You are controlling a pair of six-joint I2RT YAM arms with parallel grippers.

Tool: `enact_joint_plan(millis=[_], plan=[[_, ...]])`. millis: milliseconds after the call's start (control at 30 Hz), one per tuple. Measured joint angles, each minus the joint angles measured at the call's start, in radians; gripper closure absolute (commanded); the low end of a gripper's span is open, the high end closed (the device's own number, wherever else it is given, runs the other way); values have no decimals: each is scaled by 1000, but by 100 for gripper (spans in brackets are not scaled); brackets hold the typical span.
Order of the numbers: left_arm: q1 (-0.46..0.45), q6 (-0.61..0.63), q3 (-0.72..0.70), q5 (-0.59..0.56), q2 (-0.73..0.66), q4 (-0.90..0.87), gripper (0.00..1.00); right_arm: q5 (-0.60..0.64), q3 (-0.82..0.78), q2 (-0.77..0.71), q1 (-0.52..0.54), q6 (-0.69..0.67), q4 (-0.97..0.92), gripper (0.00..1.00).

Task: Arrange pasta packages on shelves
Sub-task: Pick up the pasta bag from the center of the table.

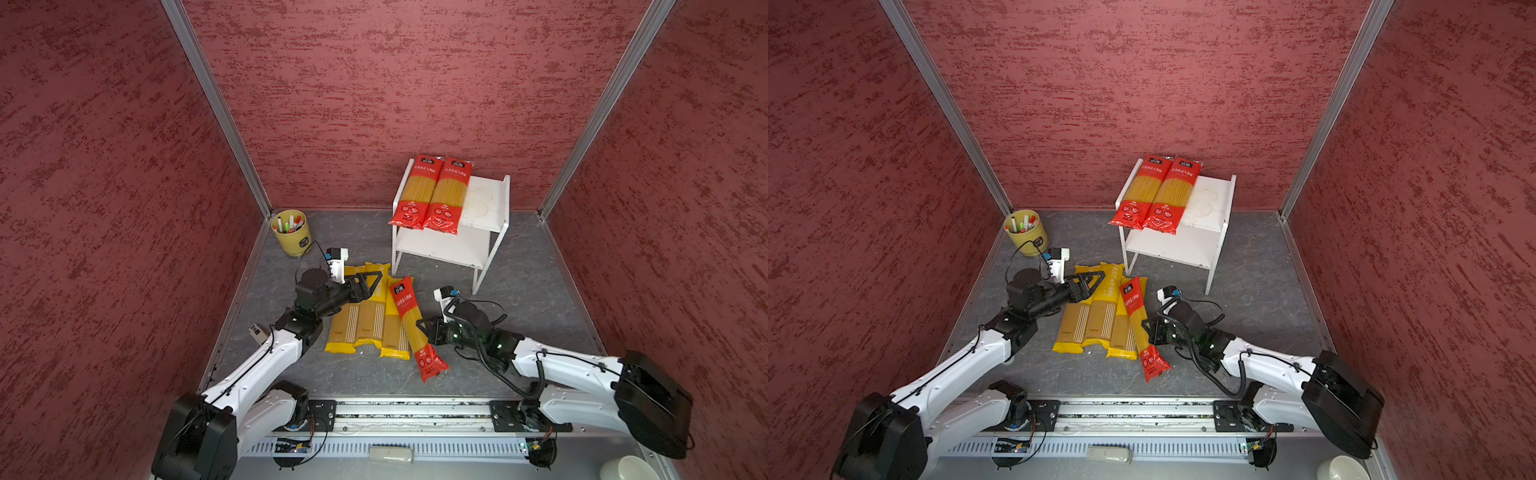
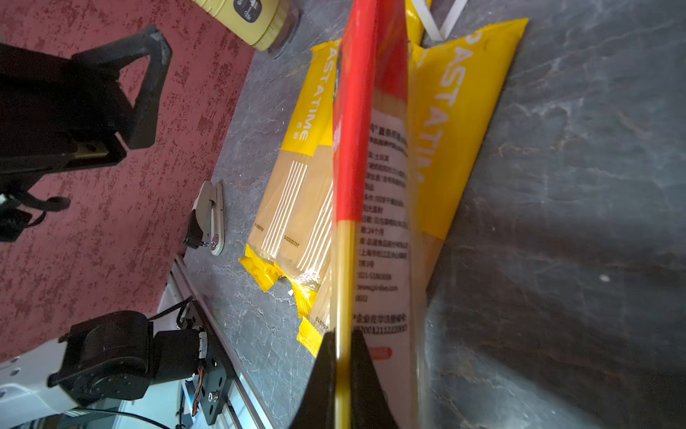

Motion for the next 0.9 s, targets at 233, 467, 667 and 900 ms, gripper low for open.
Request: enact_joint_plan(millis=[233, 467, 667, 900], plan=[[-2, -54, -56, 85, 4, 66, 20, -2, 0, -13, 0, -98, 57, 99], [-63, -84, -102, 113, 10, 115, 17, -6, 0, -8, 0, -100, 115, 100], [-63, -150, -128, 153, 63, 237, 16, -23, 23, -8, 2, -61, 162, 100], [-58, -196, -138, 201, 74, 348, 16, -71, 101, -7, 9, -21, 213, 100]])
